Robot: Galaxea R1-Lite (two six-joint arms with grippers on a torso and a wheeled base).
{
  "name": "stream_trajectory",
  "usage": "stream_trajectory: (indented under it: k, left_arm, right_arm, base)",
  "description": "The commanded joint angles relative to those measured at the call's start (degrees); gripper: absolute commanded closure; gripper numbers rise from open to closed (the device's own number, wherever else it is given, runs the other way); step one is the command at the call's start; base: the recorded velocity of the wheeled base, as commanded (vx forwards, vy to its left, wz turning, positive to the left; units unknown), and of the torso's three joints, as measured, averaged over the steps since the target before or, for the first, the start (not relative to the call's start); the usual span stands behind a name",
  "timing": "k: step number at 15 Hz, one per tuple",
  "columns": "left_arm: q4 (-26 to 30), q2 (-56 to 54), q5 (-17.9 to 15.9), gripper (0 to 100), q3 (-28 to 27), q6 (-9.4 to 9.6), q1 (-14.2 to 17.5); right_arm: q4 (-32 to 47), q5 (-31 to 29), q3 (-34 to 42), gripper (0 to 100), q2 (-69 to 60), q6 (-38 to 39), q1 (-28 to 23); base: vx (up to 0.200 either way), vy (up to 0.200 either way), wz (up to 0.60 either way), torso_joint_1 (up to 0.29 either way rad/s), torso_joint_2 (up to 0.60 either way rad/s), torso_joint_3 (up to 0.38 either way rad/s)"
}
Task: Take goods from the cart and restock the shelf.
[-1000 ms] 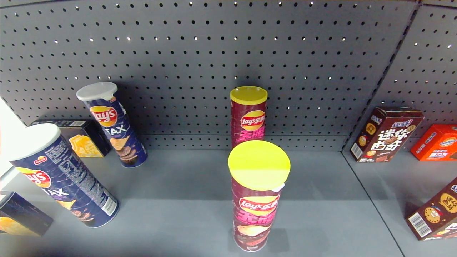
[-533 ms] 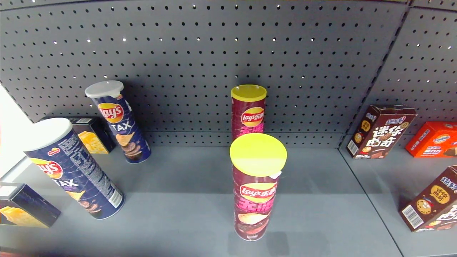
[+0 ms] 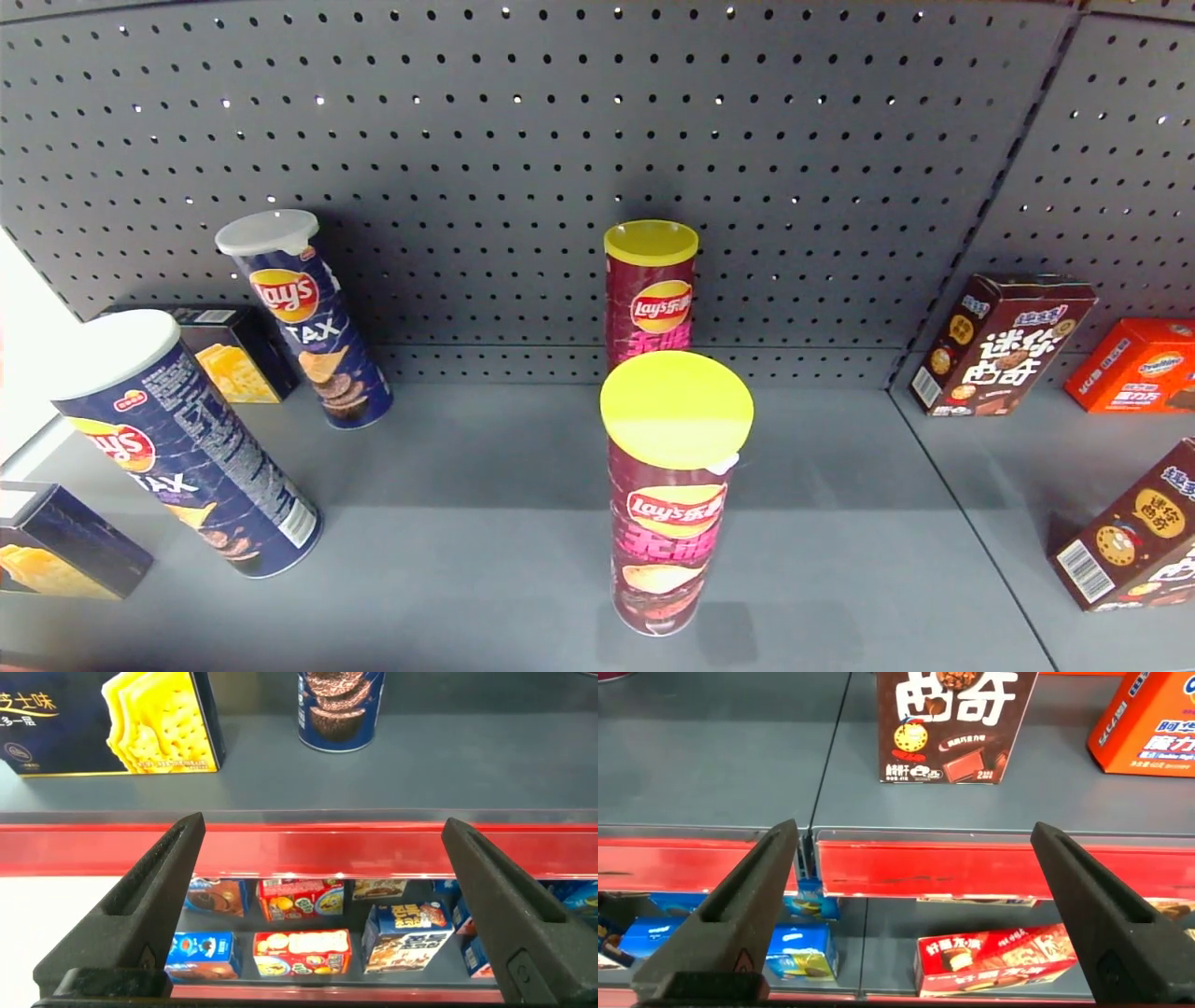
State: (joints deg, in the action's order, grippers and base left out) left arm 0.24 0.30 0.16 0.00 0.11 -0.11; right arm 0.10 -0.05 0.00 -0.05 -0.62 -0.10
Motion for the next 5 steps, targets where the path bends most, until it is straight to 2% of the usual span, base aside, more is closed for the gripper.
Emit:
stream_trajectory:
  k: [1, 5]
  left_arm:
    - [0.0, 0.0, 0.0, 0, 0.0, 0.07, 0.0]
    - [0.0, 0.0, 0.0, 0, 0.0, 0.07, 0.0]
  right_arm:
    - [0.0, 0.0, 0.0, 0, 0.0, 0.0, 0.0]
    - [0.0, 0.0, 0.0, 0, 0.0, 0.1, 0.0]
  base:
    - [0.000, 0.000, 0.00, 0.000, 0.00, 0.000]
    - [0.000, 0.000, 0.00, 0.000, 0.00, 0.000]
